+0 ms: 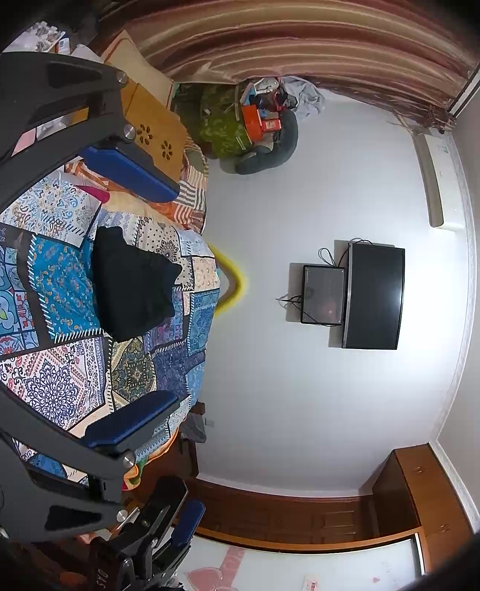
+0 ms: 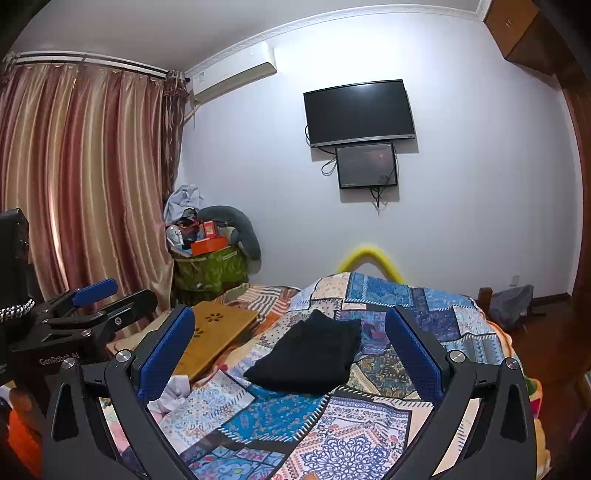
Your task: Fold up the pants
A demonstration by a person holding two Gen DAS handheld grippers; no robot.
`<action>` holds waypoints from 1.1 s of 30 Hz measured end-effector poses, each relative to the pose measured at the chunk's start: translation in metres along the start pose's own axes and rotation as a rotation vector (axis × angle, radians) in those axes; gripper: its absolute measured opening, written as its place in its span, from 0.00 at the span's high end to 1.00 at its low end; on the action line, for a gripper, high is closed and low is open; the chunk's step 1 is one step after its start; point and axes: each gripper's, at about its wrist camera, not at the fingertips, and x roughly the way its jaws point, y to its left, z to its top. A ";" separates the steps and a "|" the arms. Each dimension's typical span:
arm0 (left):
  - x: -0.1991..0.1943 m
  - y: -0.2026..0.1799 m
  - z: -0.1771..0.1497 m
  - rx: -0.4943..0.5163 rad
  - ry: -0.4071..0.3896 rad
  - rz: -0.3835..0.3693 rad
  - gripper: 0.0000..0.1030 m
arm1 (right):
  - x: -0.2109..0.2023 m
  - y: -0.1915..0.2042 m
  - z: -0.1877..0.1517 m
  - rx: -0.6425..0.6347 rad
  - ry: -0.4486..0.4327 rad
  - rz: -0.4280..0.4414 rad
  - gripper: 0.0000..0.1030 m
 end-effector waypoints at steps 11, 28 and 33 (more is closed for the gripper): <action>0.001 0.001 0.000 -0.005 0.000 -0.003 0.00 | 0.000 0.000 -0.001 0.003 0.001 -0.002 0.01; 0.002 -0.003 -0.001 -0.007 -0.001 -0.011 0.00 | 0.000 -0.002 -0.002 0.014 0.003 -0.001 0.01; 0.003 -0.004 -0.001 -0.004 0.002 -0.023 0.00 | 0.001 -0.003 -0.002 0.017 0.006 0.005 0.01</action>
